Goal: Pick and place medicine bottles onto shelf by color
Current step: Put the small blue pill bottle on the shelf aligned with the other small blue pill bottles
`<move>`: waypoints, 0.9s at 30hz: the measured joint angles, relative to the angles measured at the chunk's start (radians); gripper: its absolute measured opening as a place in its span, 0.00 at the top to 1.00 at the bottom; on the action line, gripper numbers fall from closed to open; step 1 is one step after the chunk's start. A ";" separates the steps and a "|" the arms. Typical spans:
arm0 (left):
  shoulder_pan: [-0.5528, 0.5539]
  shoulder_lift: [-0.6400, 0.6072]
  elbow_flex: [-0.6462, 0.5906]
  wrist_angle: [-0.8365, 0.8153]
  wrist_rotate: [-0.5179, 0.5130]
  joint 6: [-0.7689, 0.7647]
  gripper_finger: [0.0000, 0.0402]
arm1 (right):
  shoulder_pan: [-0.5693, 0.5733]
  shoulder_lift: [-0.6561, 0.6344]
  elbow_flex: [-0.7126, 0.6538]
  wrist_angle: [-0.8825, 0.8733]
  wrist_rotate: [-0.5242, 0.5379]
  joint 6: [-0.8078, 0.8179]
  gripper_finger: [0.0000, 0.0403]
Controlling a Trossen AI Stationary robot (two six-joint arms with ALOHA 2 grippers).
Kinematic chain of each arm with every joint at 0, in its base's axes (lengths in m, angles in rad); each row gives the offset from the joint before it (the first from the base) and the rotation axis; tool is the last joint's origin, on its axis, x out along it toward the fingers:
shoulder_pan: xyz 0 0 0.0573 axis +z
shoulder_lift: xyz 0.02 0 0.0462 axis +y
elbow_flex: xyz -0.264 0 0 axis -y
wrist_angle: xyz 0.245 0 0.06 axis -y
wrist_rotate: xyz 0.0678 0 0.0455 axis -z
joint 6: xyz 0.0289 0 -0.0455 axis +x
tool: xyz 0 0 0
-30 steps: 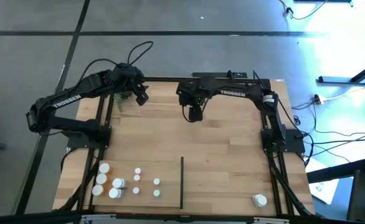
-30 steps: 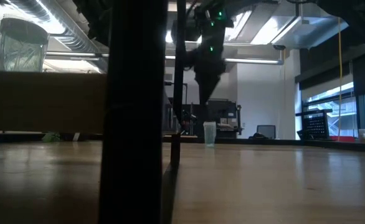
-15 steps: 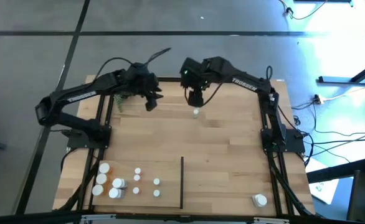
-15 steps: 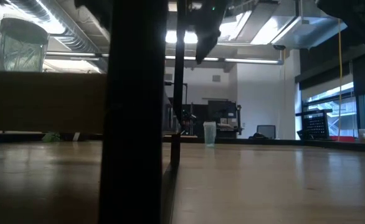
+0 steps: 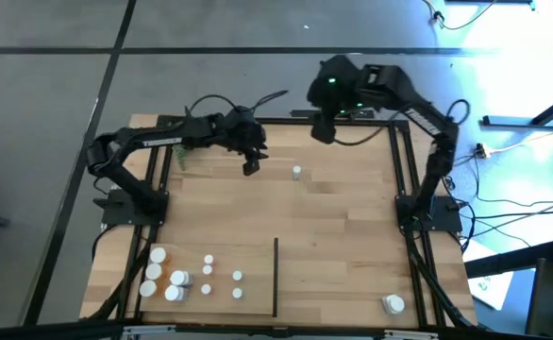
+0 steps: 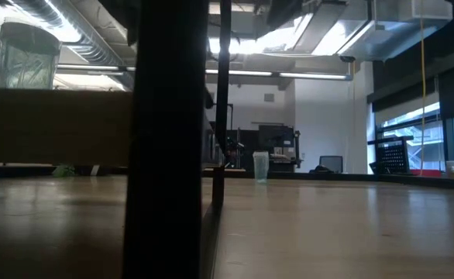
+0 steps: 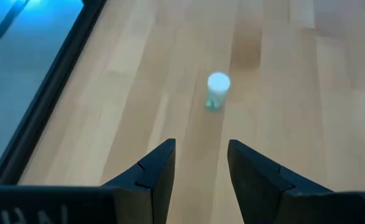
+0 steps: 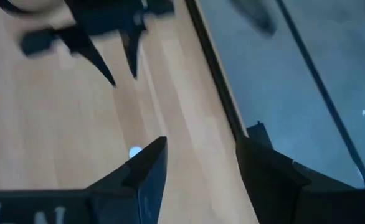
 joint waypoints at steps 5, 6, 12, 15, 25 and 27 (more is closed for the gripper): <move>-0.046 0.092 0.000 0.144 0.000 0.026 0.65 | -0.029 -0.065 0.001 0.003 -0.001 -0.025 0.52; -0.056 0.111 0.000 0.171 0.001 0.038 0.65 | -0.037 -0.077 0.001 0.002 -0.001 -0.026 0.52; -0.103 0.205 0.000 0.329 0.000 0.052 0.65 | -0.080 -0.115 0.001 0.002 -0.002 -0.055 0.52; -0.114 0.235 0.000 0.370 -0.003 0.052 0.65 | -0.099 -0.118 0.001 0.002 -0.001 -0.055 0.52; -0.115 0.308 0.000 0.419 -0.015 0.042 0.65 | -0.117 -0.118 0.000 -0.047 -0.105 -0.152 0.52; -0.115 0.308 0.000 0.420 -0.015 0.042 0.65 | -0.117 -0.118 0.000 -0.057 -0.167 -0.172 0.52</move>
